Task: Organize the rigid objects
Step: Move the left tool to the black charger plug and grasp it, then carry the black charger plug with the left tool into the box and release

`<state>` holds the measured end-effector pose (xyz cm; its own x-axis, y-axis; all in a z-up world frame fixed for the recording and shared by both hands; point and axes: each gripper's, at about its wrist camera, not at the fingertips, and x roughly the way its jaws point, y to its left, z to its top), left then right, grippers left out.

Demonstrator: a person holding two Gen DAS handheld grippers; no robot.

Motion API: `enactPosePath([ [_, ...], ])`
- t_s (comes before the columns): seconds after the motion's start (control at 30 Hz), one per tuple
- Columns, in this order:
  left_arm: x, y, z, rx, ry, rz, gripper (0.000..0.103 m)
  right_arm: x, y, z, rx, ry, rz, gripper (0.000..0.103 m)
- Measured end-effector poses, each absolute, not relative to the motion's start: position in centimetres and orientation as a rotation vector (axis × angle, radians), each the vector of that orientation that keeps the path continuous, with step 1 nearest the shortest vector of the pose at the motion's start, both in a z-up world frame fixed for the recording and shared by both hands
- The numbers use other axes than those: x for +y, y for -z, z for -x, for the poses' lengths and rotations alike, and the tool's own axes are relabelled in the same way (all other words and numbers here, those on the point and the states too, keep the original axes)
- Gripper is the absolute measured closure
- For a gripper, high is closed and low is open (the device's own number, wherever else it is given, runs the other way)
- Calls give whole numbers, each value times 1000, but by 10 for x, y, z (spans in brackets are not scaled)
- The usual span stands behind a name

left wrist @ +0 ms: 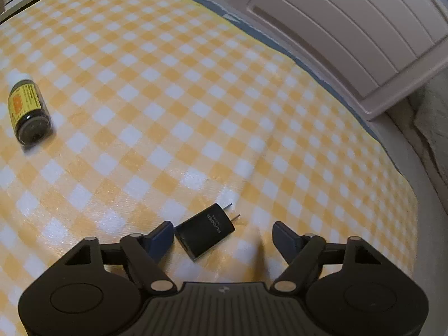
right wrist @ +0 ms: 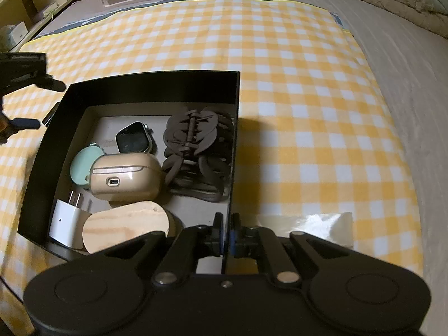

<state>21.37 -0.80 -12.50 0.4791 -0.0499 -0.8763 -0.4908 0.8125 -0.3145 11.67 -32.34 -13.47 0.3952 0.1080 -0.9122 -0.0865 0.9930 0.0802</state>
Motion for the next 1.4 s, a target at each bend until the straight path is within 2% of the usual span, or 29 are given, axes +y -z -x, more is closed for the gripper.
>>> enactPosePath([
  [0.13, -11, 133, -220, 1044, -357, 574, 30, -322, 134, -116, 1158, -125, -24, 98],
  [0.33, -14, 140, -228, 1075, -390, 484, 49, -321, 135, -116, 1160, -129, -27, 97],
  [0.57, -16, 135, -228, 1057, -321, 427, 50, -321, 134, -117, 1161, -129, -30, 97],
  [1.0, -71, 67, -194, 894, 41, 167, 50, -321, 134, -117, 1161, -127, -30, 97],
  [1.23, -121, 58, -157, 934, 291, 83, 50, -322, 137, -116, 1164, -128, -55, 97],
  [1.4, -153, 64, -127, 955, 487, -83, 50, -324, 138, -117, 1162, -130, -53, 97],
])
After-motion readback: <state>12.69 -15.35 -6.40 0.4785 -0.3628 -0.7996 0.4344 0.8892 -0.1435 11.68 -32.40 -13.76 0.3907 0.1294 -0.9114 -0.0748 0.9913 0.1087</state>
